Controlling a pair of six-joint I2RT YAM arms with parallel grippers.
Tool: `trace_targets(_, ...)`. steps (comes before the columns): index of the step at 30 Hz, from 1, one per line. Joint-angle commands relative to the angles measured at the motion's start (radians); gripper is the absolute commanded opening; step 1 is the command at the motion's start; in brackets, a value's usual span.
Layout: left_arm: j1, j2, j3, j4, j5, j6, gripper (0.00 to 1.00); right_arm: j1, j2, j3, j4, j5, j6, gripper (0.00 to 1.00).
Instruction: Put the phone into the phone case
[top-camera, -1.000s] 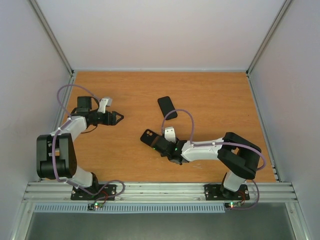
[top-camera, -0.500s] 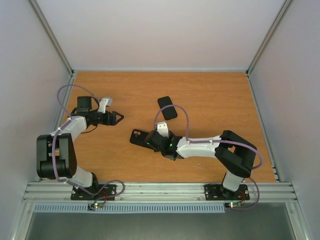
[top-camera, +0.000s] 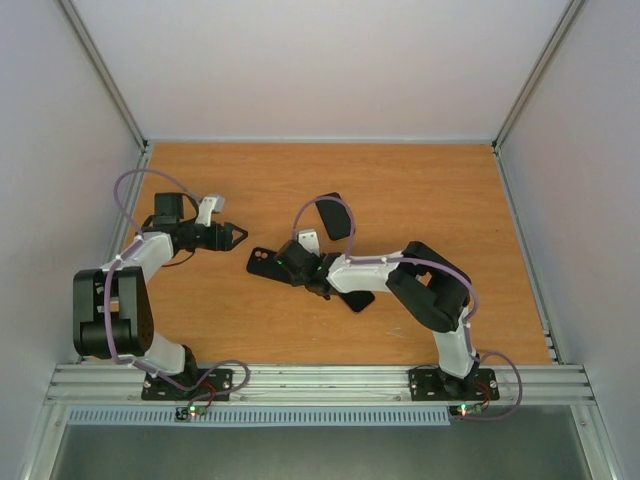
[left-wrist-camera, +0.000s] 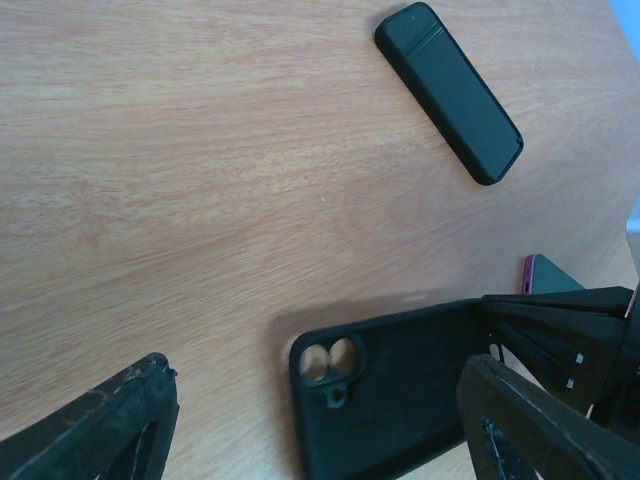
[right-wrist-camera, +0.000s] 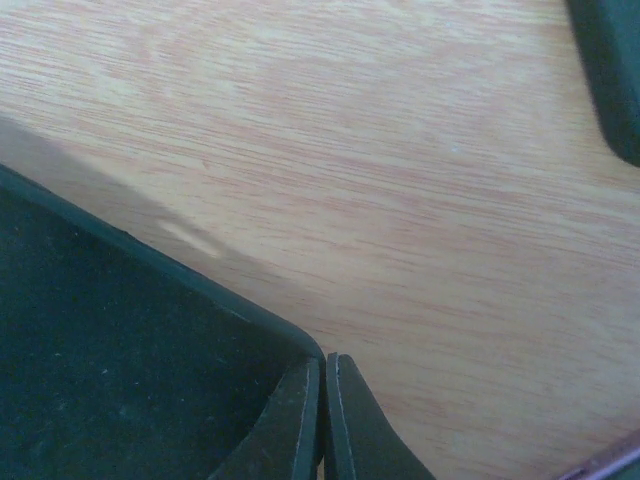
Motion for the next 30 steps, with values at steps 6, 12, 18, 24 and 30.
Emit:
trace_targets(6,0.002,-0.028,-0.006,0.026,0.029,0.013,0.77,0.000,0.000,0.030,0.022,-0.041,-0.008,0.29)
trace_targets(12,0.002,-0.027,-0.006,0.024,0.030,0.014,0.77,0.001,-0.060,0.011,-0.005,0.021,-0.031,0.51)
trace_targets(18,0.002,-0.027,-0.005,0.024,0.031,0.014,0.77,0.000,-0.220,-0.087,0.043,0.056,-0.115,0.94)
trace_targets(24,0.000,-0.042,-0.013,0.023,0.044,0.016,0.77,0.000,-0.348,-0.229,0.062,0.073,-0.187,0.98)
trace_targets(30,-0.001,-0.045,-0.012,0.018,0.059,0.020,0.77,0.000,-0.450,-0.382,0.076,0.014,-0.194,0.98)
